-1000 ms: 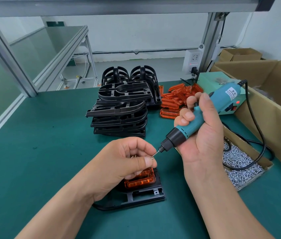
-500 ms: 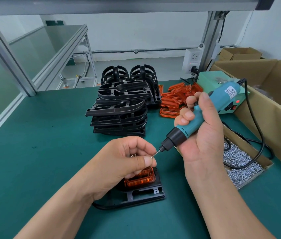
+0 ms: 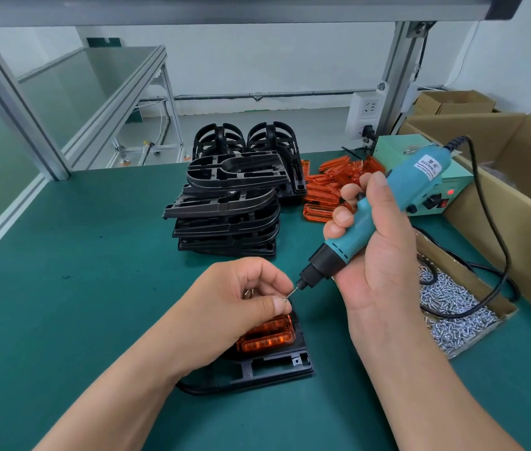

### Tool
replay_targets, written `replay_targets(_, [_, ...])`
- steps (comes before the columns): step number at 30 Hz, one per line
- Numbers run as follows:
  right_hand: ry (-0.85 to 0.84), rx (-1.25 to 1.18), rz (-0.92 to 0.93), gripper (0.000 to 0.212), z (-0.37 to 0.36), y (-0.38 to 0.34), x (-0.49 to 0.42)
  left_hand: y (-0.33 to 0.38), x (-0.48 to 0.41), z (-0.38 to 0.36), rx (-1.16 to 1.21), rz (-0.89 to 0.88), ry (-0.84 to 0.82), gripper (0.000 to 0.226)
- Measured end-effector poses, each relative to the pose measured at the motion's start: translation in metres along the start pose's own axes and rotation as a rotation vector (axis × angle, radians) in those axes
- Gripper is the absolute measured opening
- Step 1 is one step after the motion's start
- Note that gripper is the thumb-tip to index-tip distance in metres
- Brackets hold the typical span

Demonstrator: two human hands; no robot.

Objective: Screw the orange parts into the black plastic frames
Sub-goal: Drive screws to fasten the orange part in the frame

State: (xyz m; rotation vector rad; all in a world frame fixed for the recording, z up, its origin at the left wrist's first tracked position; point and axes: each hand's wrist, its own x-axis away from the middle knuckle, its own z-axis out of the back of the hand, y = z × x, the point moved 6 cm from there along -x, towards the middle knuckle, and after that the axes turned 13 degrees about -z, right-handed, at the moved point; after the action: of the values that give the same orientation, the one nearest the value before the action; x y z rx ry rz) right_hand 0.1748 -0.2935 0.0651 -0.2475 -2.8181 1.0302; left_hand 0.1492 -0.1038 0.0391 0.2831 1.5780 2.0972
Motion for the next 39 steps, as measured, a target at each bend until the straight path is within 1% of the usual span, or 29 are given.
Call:
replay_targets(2, [0.028,0.017,-0.019,0.015,0.001,0.002,-0.001,0.001,0.000,-0.001,-0.016,-0.011,-0.002,0.014])
replay_targets(6, [0.061,-0.029,-0.061,0.017,0.006,0.005,-0.003,0.004,0.000,-0.001,0.017,-0.016,0.004,0.014])
replay_targets(9, [0.055,-0.004,-0.003,0.012,0.005,0.002,-0.001,0.005,0.000,-0.001,0.128,0.005,0.024,0.015])
replay_targets(11, [0.027,0.064,0.057,0.014,0.001,-0.002,0.003,0.005,0.000,-0.002,0.173,0.019,0.025,0.017])
replay_targets(13, [-0.010,0.126,0.099,0.017,-0.003,-0.004,0.007,0.004,0.000,-0.005,0.168,0.016,0.017,0.018])
replay_targets(16, [-0.064,0.140,0.119,0.015,-0.006,-0.003,0.009,0.002,0.000,-0.008,0.148,0.023,0.005,0.017])
replay_targets(19, [-0.054,0.098,0.084,0.010,-0.003,0.001,0.006,-0.001,0.000,-0.009,0.117,0.036,-0.012,0.018])
replay_targets(21, [-0.011,0.051,0.048,0.009,0.003,0.004,0.003,-0.002,0.000,-0.009,0.103,0.035,-0.016,0.018])
replay_targets(25, [0.082,-0.041,-0.029,0.014,0.014,0.010,-0.003,-0.003,0.000,-0.008,0.119,0.036,-0.030,0.017])
replay_targets(31, [0.098,-0.066,-0.055,0.016,0.017,0.013,-0.006,-0.002,0.000,-0.008,0.135,0.060,-0.035,0.020])
replay_targets(33, [0.094,-0.066,-0.053,0.017,0.017,0.013,-0.007,-0.001,-0.001,-0.001,0.064,0.040,-0.007,0.018])
replay_targets(37, [0.069,-0.035,-0.031,0.016,0.016,0.009,-0.007,0.000,-0.001,0.025,-0.303,-0.026,0.126,0.008])
replay_targets(39, [0.054,0.015,-0.016,0.012,0.014,0.008,-0.007,-0.002,0.001,0.029,-0.464,-0.013,0.129,0.009])
